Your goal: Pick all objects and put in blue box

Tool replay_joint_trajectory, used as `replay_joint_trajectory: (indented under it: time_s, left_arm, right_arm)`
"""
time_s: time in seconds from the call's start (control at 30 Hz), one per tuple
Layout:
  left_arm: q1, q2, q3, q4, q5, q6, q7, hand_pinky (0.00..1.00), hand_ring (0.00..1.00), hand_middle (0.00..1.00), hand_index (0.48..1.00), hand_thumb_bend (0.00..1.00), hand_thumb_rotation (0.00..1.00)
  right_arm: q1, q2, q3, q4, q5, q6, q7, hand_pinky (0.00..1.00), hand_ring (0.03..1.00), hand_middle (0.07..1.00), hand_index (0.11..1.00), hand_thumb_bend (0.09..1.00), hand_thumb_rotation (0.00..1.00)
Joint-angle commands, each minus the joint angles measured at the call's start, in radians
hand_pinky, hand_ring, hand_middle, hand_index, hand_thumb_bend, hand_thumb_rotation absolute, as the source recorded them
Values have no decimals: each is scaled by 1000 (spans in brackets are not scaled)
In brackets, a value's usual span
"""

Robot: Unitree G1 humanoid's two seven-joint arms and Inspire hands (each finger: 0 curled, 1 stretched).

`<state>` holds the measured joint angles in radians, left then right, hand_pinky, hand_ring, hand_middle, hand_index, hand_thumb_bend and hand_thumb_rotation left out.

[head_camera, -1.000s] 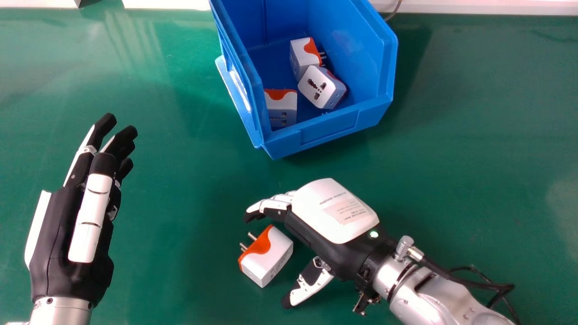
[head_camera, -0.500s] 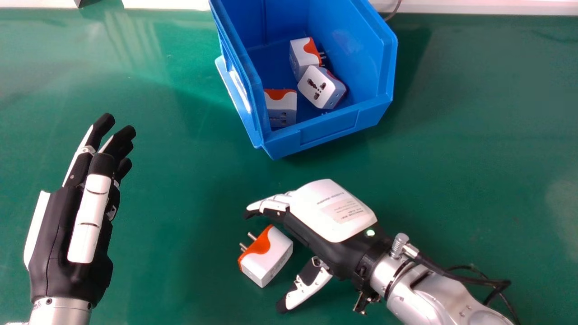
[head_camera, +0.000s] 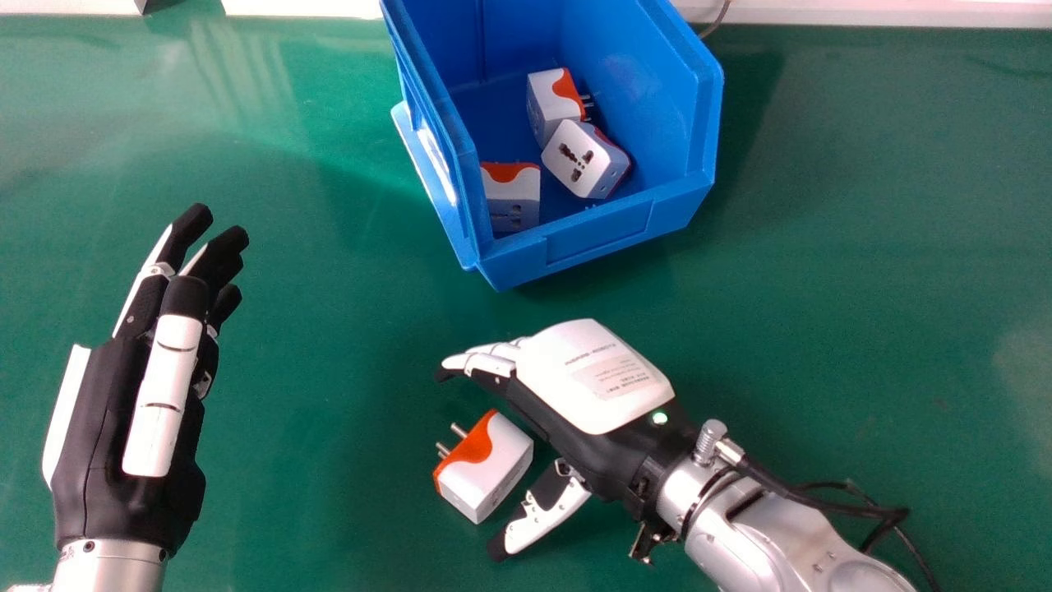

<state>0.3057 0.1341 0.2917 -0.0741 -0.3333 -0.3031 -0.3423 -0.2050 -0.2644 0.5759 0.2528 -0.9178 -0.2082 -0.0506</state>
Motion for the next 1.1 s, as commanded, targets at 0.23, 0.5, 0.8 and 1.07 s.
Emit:
replay_joint_trajectory:
  time_s: [0.23,0.5,0.8,1.07]
  left_arm:
    - [-2,10,4,-36,-5,-3,4,953,942,895,920,670,783]
    - [-4,14,8,-24,-11,-9,1,948,937,892,916,677,770]
    - [-8,14,15,-15,-11,-11,-9,948,940,895,922,674,774]
    - [-13,18,20,-11,-22,-8,-20,963,949,902,926,669,776]
  right_arm:
    - [-41,22,37,79,-16,24,-52,656,770,808,791,928,275]
    - [-60,18,61,125,-16,34,-61,651,757,796,777,936,245]
    - [-64,4,70,133,-6,37,-53,645,747,783,766,937,196]
    - [-76,-3,70,147,17,29,-22,624,729,755,738,922,65]
